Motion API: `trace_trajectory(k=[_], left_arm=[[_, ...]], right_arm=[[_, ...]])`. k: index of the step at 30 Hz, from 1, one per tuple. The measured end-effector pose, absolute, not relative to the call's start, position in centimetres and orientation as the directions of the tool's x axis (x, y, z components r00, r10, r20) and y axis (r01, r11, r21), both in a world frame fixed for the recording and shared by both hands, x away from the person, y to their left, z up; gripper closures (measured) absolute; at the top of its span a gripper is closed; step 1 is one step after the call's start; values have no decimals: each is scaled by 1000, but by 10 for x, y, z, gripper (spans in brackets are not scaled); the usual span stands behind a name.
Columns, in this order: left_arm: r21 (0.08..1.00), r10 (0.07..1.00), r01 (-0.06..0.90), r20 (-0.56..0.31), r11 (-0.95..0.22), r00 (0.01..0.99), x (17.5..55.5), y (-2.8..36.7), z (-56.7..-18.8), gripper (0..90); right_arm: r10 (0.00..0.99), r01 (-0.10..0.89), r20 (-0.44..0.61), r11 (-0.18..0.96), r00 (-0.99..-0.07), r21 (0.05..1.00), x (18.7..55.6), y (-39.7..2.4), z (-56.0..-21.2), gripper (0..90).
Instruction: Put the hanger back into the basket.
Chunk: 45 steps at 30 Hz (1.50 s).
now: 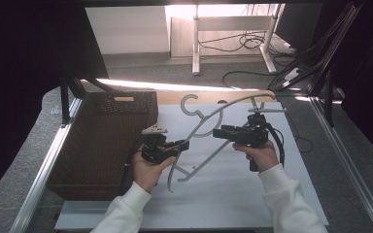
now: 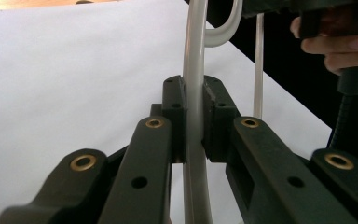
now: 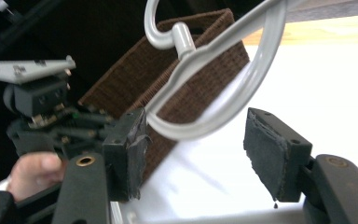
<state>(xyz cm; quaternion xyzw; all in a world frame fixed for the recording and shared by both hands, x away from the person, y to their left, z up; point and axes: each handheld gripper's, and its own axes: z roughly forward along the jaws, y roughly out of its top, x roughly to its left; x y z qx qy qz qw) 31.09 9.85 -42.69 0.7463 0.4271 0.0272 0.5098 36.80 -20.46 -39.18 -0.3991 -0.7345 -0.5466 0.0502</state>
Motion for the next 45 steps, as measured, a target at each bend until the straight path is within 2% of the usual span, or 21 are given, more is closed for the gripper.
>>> trace_trajectory(k=[9, 16, 27, 45], left_arm=[[785, 672, 607, -384, -123, 633, 310, 102, -423, 820], [787, 683, 602, -366, -137, 632, 308, 110, -417, 820], [796, 693, 586, -337, -152, 638, 303, 123, -406, 817], [814, 739, 567, -306, -123, 600, 298, 167, -387, 819]], right_arm=[[565, 569, 402, 151, -721, 809, 334, -223, -380, 336], [606, 527, 309, 218, -733, 821, 314, -253, -390, 326], [688, 576, 286, 232, -666, 783, 314, -297, -430, 292], [706, 604, 287, 247, -648, 757, 317, -303, -445, 291]])
